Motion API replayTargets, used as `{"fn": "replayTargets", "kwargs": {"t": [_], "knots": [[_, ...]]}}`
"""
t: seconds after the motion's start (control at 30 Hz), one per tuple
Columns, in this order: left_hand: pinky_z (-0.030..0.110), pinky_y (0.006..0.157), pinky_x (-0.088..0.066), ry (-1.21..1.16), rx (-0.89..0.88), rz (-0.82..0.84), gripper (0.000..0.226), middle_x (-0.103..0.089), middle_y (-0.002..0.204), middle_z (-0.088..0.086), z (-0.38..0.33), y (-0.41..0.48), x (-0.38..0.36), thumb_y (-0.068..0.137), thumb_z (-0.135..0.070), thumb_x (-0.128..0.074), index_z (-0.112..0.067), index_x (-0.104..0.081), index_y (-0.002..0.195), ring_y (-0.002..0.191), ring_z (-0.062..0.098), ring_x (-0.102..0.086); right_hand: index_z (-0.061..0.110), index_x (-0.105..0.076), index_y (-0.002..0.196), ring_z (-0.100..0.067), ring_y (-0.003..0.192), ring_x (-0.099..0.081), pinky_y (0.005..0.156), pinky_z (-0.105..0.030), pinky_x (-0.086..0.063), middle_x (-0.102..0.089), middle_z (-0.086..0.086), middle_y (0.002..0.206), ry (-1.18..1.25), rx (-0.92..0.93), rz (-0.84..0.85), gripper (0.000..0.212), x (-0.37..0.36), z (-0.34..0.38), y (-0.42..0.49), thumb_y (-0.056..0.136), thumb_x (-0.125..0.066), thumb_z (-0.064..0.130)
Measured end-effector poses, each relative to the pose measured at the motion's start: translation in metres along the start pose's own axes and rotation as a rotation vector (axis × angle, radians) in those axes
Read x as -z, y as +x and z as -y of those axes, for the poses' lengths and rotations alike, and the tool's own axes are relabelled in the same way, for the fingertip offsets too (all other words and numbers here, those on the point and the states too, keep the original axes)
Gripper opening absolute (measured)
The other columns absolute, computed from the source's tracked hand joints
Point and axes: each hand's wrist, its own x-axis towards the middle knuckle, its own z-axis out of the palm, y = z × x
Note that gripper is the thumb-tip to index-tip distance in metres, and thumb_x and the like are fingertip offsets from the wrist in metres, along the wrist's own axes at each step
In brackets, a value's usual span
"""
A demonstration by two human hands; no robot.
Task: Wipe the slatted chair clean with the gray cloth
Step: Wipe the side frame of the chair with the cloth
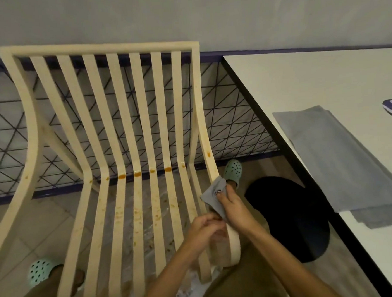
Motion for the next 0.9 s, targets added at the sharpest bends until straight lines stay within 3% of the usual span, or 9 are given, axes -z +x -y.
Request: {"fn": "replayTargets", "kwargs": {"t": [0.07,0.13,0.27,0.4,0.5,0.57,0.63,0.77,0.9], "knots": [[0.037,0.080,-0.059,-0.091,0.025,-0.093,0.017,-0.074,0.091,0.012,-0.008,0.009,0.007,0.094,-0.012,-0.057,-0.007,-0.068,0.106,0.085,0.026,-0.072,0.025,-0.022,0.151,-0.013,0.128,-0.047,0.109,-0.038,-0.041,-0.045,0.004,0.143,0.003,0.023,0.088,0.059,0.004,-0.006,-0.007,0.099,-0.040,0.047],[0.043,0.082,-0.058,-0.113,0.051,-0.131,0.021,-0.073,0.094,0.017,-0.011,0.017,0.009,0.094,-0.011,-0.057,-0.004,-0.065,0.112,0.086,0.031,-0.071,0.028,-0.014,0.153,-0.010,0.128,-0.047,0.107,-0.033,-0.041,-0.043,0.009,0.141,-0.096,0.065,0.100,0.060,0.006,-0.001,-0.013,0.101,-0.038,0.043],[0.034,0.068,-0.058,-0.056,0.067,-0.022,0.023,-0.067,0.086,0.007,-0.011,0.009,-0.014,0.093,-0.003,-0.052,-0.010,-0.055,0.114,0.075,0.021,-0.068,0.013,-0.040,0.131,-0.021,0.107,-0.059,0.091,-0.038,-0.049,-0.059,-0.006,0.119,-0.256,0.017,-0.044,0.035,-0.001,0.017,0.002,0.103,-0.037,0.034],[0.036,0.073,-0.057,-0.136,0.033,0.023,0.050,-0.069,0.098,0.003,-0.012,0.010,-0.018,0.085,-0.013,-0.063,-0.023,-0.042,0.129,0.087,0.025,-0.070,0.008,-0.050,0.115,-0.025,0.096,-0.059,0.081,-0.036,-0.047,-0.059,-0.007,0.102,-0.269,-0.041,-0.143,0.034,-0.010,0.027,0.020,0.103,-0.035,0.036],[0.037,0.078,-0.058,-0.094,0.022,0.043,0.050,-0.070,0.098,0.006,-0.011,0.011,-0.014,0.090,-0.012,-0.061,-0.029,-0.037,0.131,0.088,0.023,-0.070,0.009,-0.054,0.112,-0.022,0.095,-0.060,0.080,-0.035,-0.046,-0.061,-0.004,0.098,-0.123,-0.068,-0.124,0.031,-0.012,0.021,0.023,0.103,-0.037,0.034],[0.024,0.067,-0.056,-0.102,0.009,0.061,0.049,-0.067,0.100,0.003,-0.011,0.009,-0.013,0.092,-0.010,-0.059,-0.032,-0.036,0.130,0.086,0.014,-0.068,0.012,-0.056,0.113,-0.022,0.101,-0.062,0.092,-0.041,-0.049,-0.064,-0.007,0.104,0.044,-0.083,-0.094,0.024,-0.011,0.012,0.022,0.102,-0.041,0.028],[0.019,0.063,-0.052,-0.132,-0.010,0.074,0.050,-0.067,0.105,0.002,-0.007,0.008,-0.013,0.093,-0.010,-0.059,-0.029,-0.039,0.134,0.085,0.012,-0.069,0.011,-0.055,0.118,-0.020,0.102,-0.062,0.093,-0.037,-0.048,-0.064,-0.009,0.108,0.170,-0.060,-0.051,0.021,-0.010,0.006,0.018,0.102,-0.043,0.017],[0.023,0.069,-0.055,-0.171,-0.030,0.093,0.047,-0.072,0.105,0.005,0.002,0.003,-0.012,0.094,-0.008,-0.058,-0.029,-0.043,0.132,0.091,0.018,-0.071,0.011,-0.049,0.128,-0.014,0.097,-0.063,0.086,-0.026,-0.050,-0.064,-0.004,0.106,0.344,-0.020,0.054,0.028,-0.009,0.002,0.004,0.100,-0.045,0.011],[0.025,0.069,-0.056,-0.115,-0.054,0.101,0.038,-0.074,0.098,0.001,0.002,0.002,-0.008,0.094,-0.012,-0.058,-0.027,-0.047,0.126,0.090,0.013,-0.071,0.012,-0.048,0.127,-0.012,0.093,-0.062,0.083,-0.028,-0.050,-0.063,-0.002,0.103,0.247,-0.021,0.085,0.029,-0.006,0.002,0.005,0.099,-0.049,0.017]]}}
